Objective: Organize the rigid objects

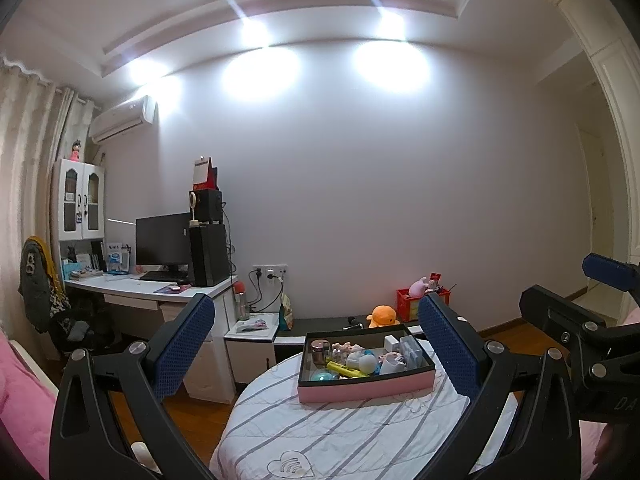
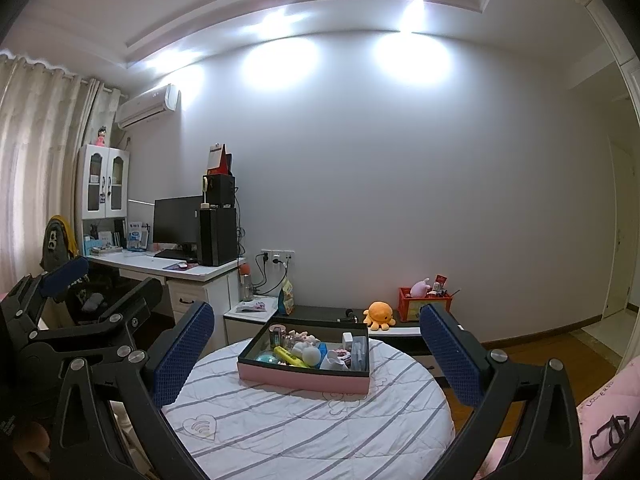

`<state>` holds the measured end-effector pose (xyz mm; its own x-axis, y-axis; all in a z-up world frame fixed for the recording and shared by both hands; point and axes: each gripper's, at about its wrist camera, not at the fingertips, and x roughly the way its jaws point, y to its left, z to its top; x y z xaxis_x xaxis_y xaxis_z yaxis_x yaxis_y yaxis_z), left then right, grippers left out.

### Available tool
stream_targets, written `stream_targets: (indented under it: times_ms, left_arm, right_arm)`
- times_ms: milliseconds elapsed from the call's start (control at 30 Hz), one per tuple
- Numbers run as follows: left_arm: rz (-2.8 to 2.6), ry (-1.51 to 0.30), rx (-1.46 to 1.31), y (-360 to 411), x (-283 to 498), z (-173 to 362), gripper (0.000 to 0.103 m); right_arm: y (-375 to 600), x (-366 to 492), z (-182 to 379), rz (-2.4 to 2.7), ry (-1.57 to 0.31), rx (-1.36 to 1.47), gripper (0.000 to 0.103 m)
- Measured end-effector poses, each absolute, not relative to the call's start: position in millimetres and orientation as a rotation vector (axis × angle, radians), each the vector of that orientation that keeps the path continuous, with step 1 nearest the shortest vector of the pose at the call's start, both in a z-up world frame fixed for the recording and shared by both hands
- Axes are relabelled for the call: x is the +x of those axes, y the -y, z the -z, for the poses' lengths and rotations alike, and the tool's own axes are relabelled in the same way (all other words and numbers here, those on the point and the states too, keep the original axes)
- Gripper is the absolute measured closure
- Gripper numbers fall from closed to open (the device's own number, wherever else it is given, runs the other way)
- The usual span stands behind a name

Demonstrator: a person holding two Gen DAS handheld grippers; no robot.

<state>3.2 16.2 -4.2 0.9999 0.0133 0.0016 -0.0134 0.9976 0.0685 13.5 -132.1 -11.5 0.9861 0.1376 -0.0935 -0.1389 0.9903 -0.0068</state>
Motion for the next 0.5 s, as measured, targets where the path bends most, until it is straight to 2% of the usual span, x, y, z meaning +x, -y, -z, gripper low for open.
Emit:
stream_targets:
  times_ms: [500]
  left_arm:
    - [-0.024,0.003,0.073,-11.7,1.0,0.2,0.000]
  right_arm:
    - [130.0,15.7,8.5,-0.149,-0.093,-0.014,0.000]
